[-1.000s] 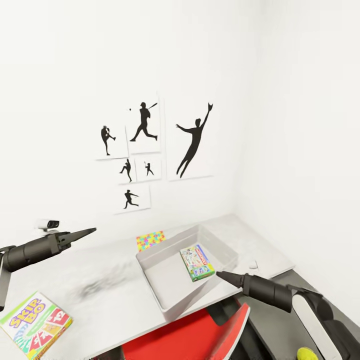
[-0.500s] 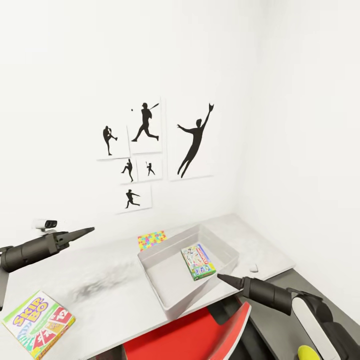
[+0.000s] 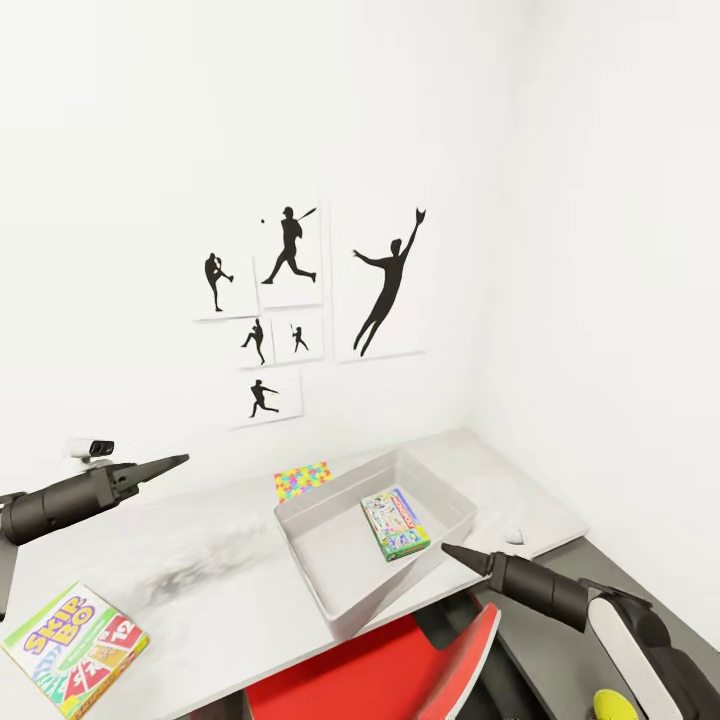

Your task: Put all the toys in the child's room - the three board games (two on the bed and one on the table), the two jigsaw puzzles on the table, and the tennis ball on the table - inside the toy box on the table in the child's room.

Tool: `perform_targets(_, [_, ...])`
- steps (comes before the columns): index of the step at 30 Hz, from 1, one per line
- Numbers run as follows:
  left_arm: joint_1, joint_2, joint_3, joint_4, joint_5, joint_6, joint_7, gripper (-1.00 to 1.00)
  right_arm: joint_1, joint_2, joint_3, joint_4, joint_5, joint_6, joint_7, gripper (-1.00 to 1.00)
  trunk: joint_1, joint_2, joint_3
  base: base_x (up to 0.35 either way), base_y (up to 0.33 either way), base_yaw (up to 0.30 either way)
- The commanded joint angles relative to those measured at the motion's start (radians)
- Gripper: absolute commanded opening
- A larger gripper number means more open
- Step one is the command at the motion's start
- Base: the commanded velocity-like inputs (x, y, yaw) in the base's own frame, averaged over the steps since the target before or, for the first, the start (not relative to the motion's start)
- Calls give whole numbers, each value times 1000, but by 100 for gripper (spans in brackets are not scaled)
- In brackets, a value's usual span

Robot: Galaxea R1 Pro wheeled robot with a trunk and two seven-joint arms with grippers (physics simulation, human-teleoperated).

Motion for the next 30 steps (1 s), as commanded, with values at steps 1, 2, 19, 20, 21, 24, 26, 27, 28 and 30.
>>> perform_targets(1, [0,0,0,0,-1,11,-5,100,0,0,-1,2,-8,6,-1,100,0,-1,1,-79,23,-135])
perform_targets(2, [0,0,0,0,-1,11,-5,100,0,0,-1,3,-9,6,-1,100,0,-1,2,-102,47,-148])
perform_targets(19, [0,0,1,0,-1,11,-5,100,0,-1,-6,32,-12,6,-1,100,0,-1,18,-226,162,-171])
perform_targets(20, [0,0,1,0,-1,11,-5,100,0,-1,-6,32,-12,6,-1,100,0,-1,18,-246,154,-39])
perform_targets(21, [0,0,1,0,-1,11,-5,100,0,-1,-6,32,-13,6,-1,100,0,-1,18,-246,150,-31])
perform_targets(24, [0,0,2,0,-1,10,-5,100,0,0,-6,34,-13,6,-2,100,0,-1,17,-243,137,-16])
perform_targets(26, [0,0,2,0,-1,10,-5,100,0,0,-6,38,-13,6,-1,100,0,-1,14,-235,121,-16])
perform_targets(27, [0,0,2,0,-1,11,-5,100,0,0,-7,40,-13,6,-1,100,0,-1,13,-223,110,-47])
perform_targets(28, [0,0,2,0,-1,10,-5,100,0,0,-7,42,-13,6,-1,100,0,-1,12,-220,105,-63])
perform_targets(30, [0,0,2,0,-1,11,-5,100,0,-1,-12,44,-14,6,-1,100,0,-1,9,-214,96,-91])
